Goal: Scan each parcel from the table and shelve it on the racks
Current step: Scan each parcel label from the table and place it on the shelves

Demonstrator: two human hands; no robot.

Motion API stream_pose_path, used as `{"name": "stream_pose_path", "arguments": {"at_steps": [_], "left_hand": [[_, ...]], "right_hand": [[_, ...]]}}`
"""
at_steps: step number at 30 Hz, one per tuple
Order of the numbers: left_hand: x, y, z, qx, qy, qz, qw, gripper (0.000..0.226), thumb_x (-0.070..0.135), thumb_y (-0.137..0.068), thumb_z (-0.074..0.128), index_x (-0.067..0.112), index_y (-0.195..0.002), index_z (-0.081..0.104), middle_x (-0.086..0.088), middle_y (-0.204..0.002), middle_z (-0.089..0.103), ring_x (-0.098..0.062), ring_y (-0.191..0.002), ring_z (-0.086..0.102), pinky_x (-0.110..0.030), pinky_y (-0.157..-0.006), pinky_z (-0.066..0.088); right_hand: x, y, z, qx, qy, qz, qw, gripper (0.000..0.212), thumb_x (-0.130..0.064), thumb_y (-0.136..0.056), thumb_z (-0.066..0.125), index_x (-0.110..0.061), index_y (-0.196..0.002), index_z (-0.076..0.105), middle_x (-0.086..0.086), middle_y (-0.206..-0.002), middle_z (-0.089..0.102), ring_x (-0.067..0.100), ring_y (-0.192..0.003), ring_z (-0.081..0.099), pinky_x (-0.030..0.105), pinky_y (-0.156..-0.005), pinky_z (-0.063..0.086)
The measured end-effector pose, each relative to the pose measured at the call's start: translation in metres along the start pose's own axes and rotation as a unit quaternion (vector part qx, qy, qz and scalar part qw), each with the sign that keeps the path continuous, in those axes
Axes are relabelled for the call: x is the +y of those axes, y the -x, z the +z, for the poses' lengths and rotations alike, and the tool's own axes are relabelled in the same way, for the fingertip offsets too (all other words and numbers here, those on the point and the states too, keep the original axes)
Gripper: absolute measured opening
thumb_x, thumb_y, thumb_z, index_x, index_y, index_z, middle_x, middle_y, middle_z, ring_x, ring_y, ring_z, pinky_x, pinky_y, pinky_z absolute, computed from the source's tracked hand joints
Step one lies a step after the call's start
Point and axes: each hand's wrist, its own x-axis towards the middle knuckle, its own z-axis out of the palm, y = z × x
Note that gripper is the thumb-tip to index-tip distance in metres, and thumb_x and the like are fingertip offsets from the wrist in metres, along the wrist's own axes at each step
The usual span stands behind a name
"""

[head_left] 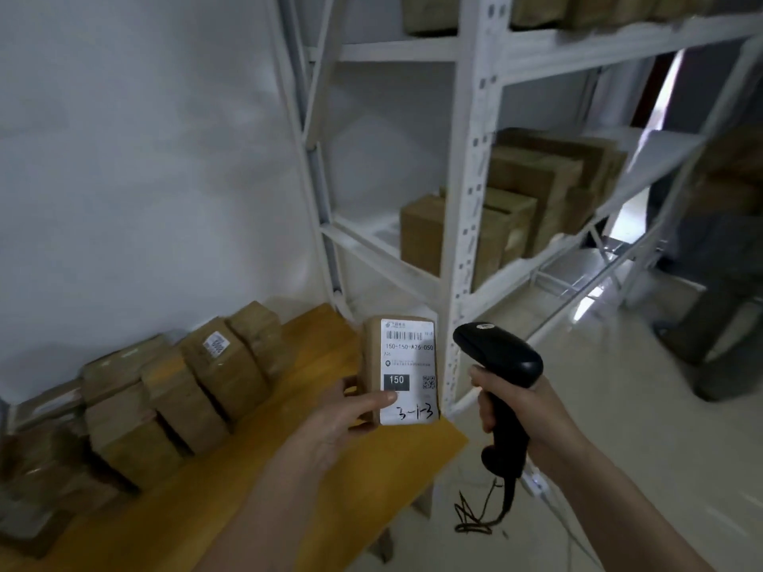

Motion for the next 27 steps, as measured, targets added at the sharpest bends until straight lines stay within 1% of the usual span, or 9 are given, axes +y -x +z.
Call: {"name": "stream_pose_path", "arguments": {"at_steps": [4, 7, 10, 13, 16, 19, 21, 23, 27], "left_hand": [[-0.014, 0.004, 0.066, -0.011, -0.001, 0.018, 1.0, 0.096, 0.034, -0.044, 0.089, 0.014, -0.129, 0.049, -0.005, -0.106, 0.074, -0.022, -0.097, 0.07, -0.033, -0.076, 0.056], [-0.025, 0.006, 0.11, -0.017, 0.007, 0.031, 0.999, 0.09, 0.033, -0.047, 0.089, 0.015, -0.127, 0.052, -0.001, -0.103, 0.075, -0.017, -0.093, 0.072, -0.03, -0.073, 0.057], [-0.034, 0.007, 0.149, -0.024, 0.024, 0.027, 0.999, 0.081, 0.026, -0.055, 0.088, 0.014, -0.127, 0.052, -0.003, -0.105, 0.075, -0.018, -0.092, 0.072, -0.03, -0.073, 0.059], [-0.037, 0.004, 0.181, -0.012, 0.041, 0.018, 0.999, 0.073, 0.016, -0.066, 0.086, 0.011, -0.129, 0.05, -0.008, -0.111, 0.072, -0.023, -0.097, 0.071, -0.037, -0.082, 0.059], [-0.032, -0.004, 0.201, -0.005, 0.046, 0.018, 0.999, 0.069, 0.014, -0.069, 0.085, 0.011, -0.129, 0.05, -0.008, -0.109, 0.073, -0.023, -0.097, 0.07, -0.041, -0.09, 0.056], [-0.022, -0.015, 0.216, -0.005, 0.029, 0.036, 0.999, 0.076, 0.022, -0.058, 0.088, 0.013, -0.125, 0.053, -0.007, -0.107, 0.073, -0.024, -0.098, 0.07, -0.042, -0.09, 0.056], [-0.014, -0.026, 0.228, -0.014, 0.013, 0.051, 0.999, 0.082, 0.03, -0.049, 0.088, 0.015, -0.122, 0.055, -0.005, -0.106, 0.074, -0.023, -0.098, 0.07, -0.037, -0.083, 0.058], [-0.009, -0.04, 0.242, -0.031, 0.001, 0.063, 0.998, 0.086, 0.035, -0.045, 0.088, 0.016, -0.122, 0.056, -0.002, -0.105, 0.074, -0.021, -0.098, 0.07, -0.033, -0.078, 0.058], [0.001, -0.075, 0.279, -0.054, -0.007, 0.067, 0.996, 0.083, 0.041, -0.042, 0.088, 0.022, -0.117, 0.058, 0.001, -0.103, 0.075, -0.018, -0.096, 0.071, -0.031, -0.078, 0.057]], "right_hand": [[0.001, 0.018, -0.071, 0.004, -0.002, -0.01, 1.0, 0.027, -0.022, -0.078, 0.074, 0.0, -0.076, 0.058, 0.016, -0.057, 0.048, 0.025, -0.055, 0.047, 0.034, -0.057, 0.045], [0.006, 0.029, -0.119, 0.005, 0.02, -0.01, 1.0, 0.022, -0.015, -0.077, 0.075, 0.0, -0.079, 0.059, 0.016, -0.059, 0.048, 0.025, -0.057, 0.048, 0.035, -0.061, 0.045], [0.012, 0.035, -0.158, 0.029, 0.026, -0.009, 0.999, 0.02, -0.006, -0.074, 0.078, 0.0, -0.081, 0.06, 0.016, -0.059, 0.048, 0.025, -0.054, 0.048, 0.035, -0.057, 0.046], [0.012, 0.034, -0.187, 0.06, 0.014, -0.01, 0.998, 0.017, -0.006, -0.075, 0.078, -0.005, -0.074, 0.061, 0.016, -0.057, 0.048, 0.024, -0.051, 0.047, 0.036, -0.056, 0.044], [0.007, 0.026, -0.208, 0.08, -0.016, -0.017, 0.996, 0.016, -0.006, -0.078, 0.076, -0.007, -0.072, 0.061, 0.015, -0.057, 0.047, 0.024, -0.05, 0.045, 0.035, -0.053, 0.044], [0.002, 0.018, -0.224, 0.07, -0.045, -0.03, 0.996, 0.015, -0.005, -0.082, 0.072, -0.007, -0.072, 0.06, 0.015, -0.058, 0.045, 0.024, -0.051, 0.044, 0.034, -0.05, 0.044], [0.0, 0.013, -0.237, 0.057, -0.039, -0.038, 0.997, 0.014, -0.005, -0.083, 0.07, -0.008, -0.073, 0.06, 0.015, -0.059, 0.045, 0.024, -0.052, 0.044, 0.034, -0.051, 0.045], [-0.003, 0.006, -0.252, 0.049, -0.031, -0.047, 0.997, 0.013, -0.004, -0.084, 0.068, -0.007, -0.074, 0.06, 0.015, -0.059, 0.045, 0.024, -0.052, 0.044, 0.035, -0.052, 0.045], [-0.008, -0.021, -0.283, 0.061, -0.02, -0.059, 0.996, 0.013, -0.001, -0.084, 0.066, -0.001, -0.075, 0.056, 0.015, -0.058, 0.043, 0.024, -0.051, 0.043, 0.033, -0.051, 0.044]]}}
